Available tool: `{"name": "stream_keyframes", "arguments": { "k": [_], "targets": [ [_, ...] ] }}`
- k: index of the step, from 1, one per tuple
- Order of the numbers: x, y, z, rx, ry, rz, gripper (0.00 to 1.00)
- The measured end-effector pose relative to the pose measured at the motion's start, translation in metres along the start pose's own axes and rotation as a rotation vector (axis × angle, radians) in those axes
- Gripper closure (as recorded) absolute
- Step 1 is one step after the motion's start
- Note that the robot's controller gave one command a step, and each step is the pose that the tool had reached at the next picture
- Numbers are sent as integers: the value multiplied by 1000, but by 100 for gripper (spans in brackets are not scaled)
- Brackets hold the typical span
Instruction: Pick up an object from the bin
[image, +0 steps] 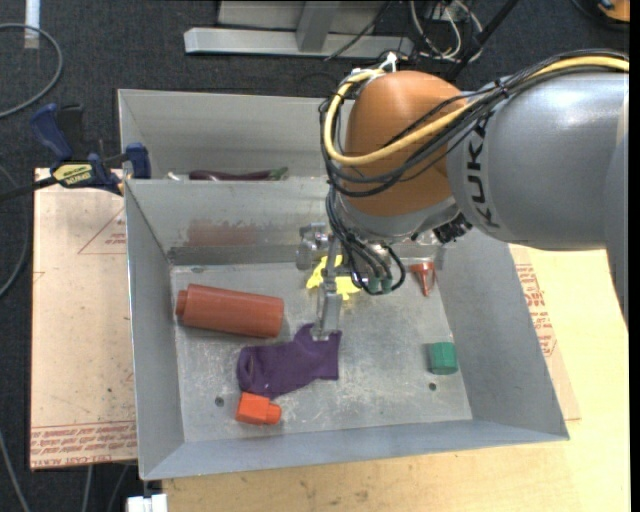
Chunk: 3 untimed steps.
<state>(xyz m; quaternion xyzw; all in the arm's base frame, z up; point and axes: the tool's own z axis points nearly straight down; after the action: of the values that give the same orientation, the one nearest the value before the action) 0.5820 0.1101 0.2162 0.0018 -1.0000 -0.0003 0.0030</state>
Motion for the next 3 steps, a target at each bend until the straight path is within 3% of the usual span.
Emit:
{"name": "stream_keyframes", "arguments": {
  "k": [1, 2, 3],
  "targets": [
    [-1, -1, -5, -1, -7, 2, 0],
    [6, -1, 41, -1, -12, -25, 0],
    [6, 20, 107, -3, -13, 33, 0]
  ]
}}
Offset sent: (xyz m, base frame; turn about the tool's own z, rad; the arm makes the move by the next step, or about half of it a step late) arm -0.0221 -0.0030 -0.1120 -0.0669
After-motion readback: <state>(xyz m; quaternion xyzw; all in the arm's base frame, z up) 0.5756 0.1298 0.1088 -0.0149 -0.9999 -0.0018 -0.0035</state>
